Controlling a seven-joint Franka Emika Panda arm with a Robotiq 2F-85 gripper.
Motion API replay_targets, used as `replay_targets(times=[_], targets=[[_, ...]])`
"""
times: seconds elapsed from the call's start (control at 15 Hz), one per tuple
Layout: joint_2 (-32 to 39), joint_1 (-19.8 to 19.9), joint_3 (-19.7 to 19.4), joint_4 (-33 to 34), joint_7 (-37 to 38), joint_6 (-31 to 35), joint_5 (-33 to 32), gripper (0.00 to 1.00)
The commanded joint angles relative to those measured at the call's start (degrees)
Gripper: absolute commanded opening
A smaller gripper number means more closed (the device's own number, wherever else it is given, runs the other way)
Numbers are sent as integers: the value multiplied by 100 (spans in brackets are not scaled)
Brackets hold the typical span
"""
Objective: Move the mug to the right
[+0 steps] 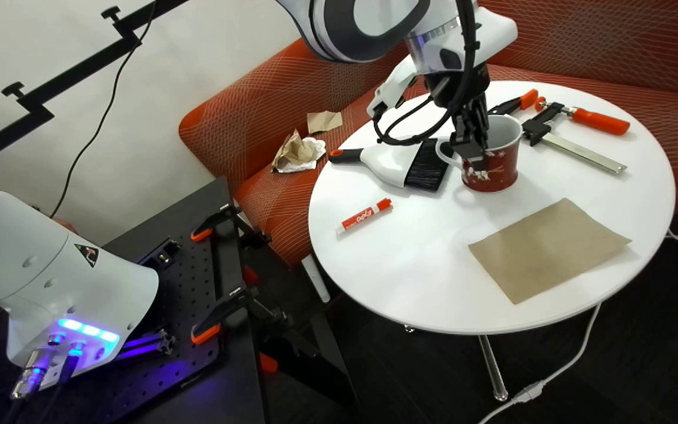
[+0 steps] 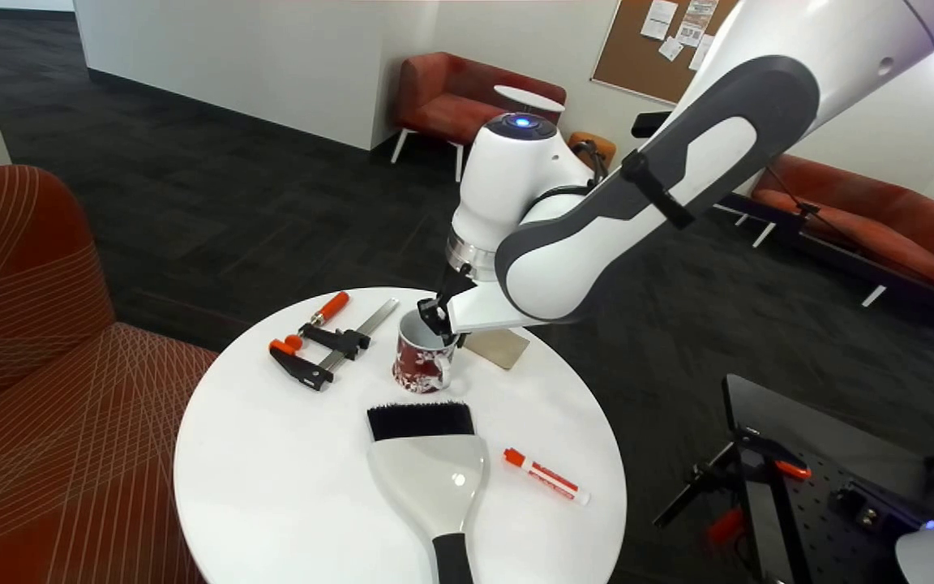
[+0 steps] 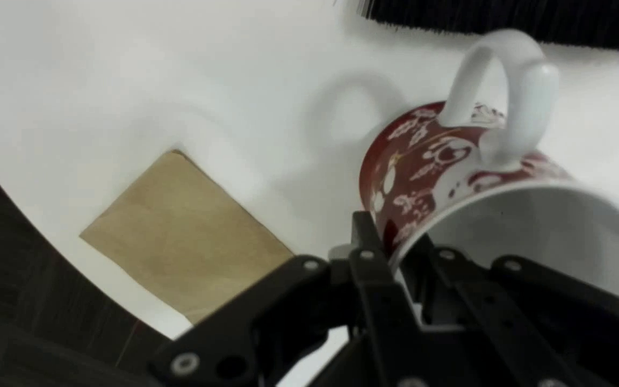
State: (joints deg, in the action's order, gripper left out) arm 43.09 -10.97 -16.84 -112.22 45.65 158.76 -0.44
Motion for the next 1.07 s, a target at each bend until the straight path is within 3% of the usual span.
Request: replay_targets(times=[0.0,0.47,0.87,0.93,1.0], targets=[[-43,71,79,107,-37,-16,142,49],[-576,-343,-252,-234,156,68,-79,99],[-1339,-530,-351,-688,126,-124,-229,100],[-916,-365,-236,-308,60,-15,-186,100],[-985,-362,-225,-346,62,-15,-196,100]])
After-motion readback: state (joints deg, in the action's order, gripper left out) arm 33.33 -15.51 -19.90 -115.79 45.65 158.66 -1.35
